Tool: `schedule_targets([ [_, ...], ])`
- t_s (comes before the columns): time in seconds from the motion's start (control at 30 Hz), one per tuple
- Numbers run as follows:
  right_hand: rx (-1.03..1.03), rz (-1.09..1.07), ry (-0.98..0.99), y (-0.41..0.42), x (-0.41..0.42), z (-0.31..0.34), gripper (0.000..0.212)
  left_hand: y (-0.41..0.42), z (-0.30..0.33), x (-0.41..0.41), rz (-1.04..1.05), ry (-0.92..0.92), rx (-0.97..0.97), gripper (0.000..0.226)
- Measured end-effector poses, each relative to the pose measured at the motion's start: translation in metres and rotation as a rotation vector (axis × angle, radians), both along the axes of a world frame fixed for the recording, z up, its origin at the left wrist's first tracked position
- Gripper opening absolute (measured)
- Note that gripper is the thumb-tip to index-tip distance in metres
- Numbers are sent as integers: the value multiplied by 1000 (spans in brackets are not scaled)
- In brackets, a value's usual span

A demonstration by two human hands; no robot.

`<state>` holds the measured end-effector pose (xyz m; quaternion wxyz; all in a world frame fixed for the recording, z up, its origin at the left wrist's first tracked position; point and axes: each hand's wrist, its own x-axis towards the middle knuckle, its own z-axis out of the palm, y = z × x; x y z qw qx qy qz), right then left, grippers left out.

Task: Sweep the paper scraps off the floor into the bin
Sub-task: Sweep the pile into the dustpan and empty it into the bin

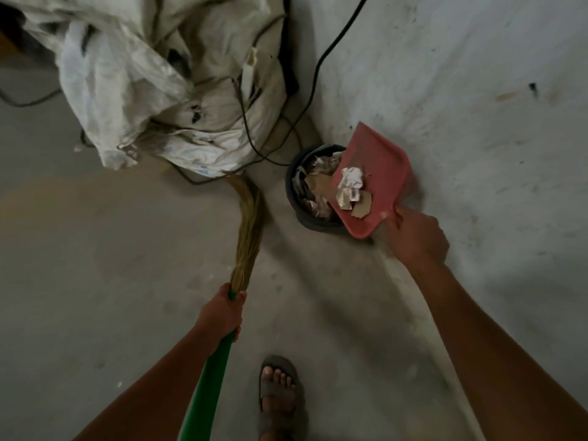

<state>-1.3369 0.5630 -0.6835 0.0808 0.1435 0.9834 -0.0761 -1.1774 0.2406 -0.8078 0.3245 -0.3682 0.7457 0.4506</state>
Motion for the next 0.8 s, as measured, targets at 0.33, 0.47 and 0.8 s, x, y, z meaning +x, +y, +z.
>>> schedule_targets([
  [0.33,199,64,-19,-9,-32,52,36,9,1,-22,-114,-17,-50,37],
  [0.47,169,47,23,-13,-19,53,38,6,4,-20,-112,-31,-80,37],
  [0.8,164,147,197,-15,5,34,24,7,14,-15,-131,-8,-92,43],
])
